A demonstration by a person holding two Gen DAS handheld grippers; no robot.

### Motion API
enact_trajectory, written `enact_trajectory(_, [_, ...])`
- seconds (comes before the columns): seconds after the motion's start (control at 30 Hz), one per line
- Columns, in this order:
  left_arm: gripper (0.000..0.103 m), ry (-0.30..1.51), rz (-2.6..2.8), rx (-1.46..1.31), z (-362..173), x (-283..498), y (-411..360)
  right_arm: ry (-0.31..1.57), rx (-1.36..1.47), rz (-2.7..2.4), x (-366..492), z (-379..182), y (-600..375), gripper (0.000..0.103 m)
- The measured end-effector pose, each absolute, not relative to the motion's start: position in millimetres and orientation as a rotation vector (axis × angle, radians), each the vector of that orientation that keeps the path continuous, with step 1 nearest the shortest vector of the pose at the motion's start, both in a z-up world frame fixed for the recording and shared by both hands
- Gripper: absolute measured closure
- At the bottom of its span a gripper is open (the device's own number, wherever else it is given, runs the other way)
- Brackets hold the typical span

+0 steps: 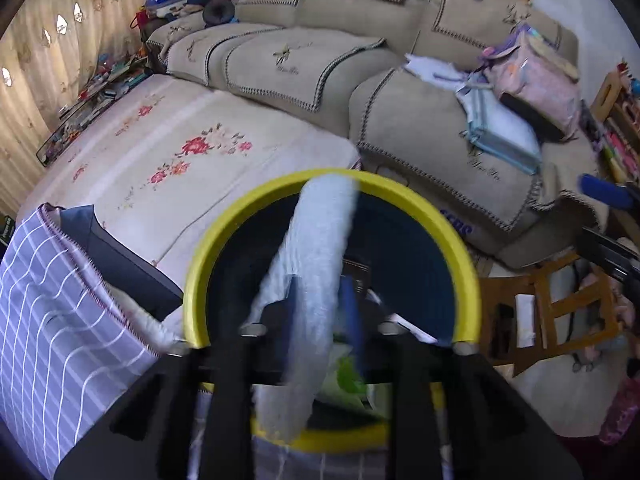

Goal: Collect trash

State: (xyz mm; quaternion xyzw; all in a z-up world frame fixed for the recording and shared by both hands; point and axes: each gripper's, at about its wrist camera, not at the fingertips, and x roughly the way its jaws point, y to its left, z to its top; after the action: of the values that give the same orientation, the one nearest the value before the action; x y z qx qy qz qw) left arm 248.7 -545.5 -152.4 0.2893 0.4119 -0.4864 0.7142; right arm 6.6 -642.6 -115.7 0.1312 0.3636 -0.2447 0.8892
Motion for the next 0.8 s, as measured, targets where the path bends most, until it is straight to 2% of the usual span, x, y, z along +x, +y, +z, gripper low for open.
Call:
enact_trajectory(0.07, [0.036,0.891,-1.048,0.654,-160,253,-554,0.760,0.274,-0.503,7,-118,-641,0.024])
enact_trajectory(0.23, [0.036,0.908,-1.017,0.589,-158,262,-542,0.763,0.261,-0.473,9,-117,-628,0.024])
enact_trajectory(0.3, [0.033,0.860,-0.991,0.527,-136,259,-513,0.757,0.250,-0.448,10,-114,-618,0.024])
enact_trajectory(0.33, [0.029,0.838,-0.973,0.489,-123,256,-493,0.753,0.248,-0.433,9,-114,-613,0.024])
enact_trajectory(0.4, [0.012,0.801,-0.915,0.389,-97,247,-447,0.742,0.237,-0.389,11,-110,-595,0.021])
enact_trajectory(0.5, [0.005,0.751,-0.768,0.285,-64,227,-372,0.719,0.202,-0.320,14,-102,-565,0.018])
enact_trajectory(0.67, [0.005,0.687,-0.521,0.102,-33,180,-236,0.667,0.154,-0.198,16,-83,-513,0.015])
enact_trajectory(0.8, [0.005,0.634,-0.340,0.083,-26,143,-156,0.625,0.119,-0.139,12,-65,-479,0.011])
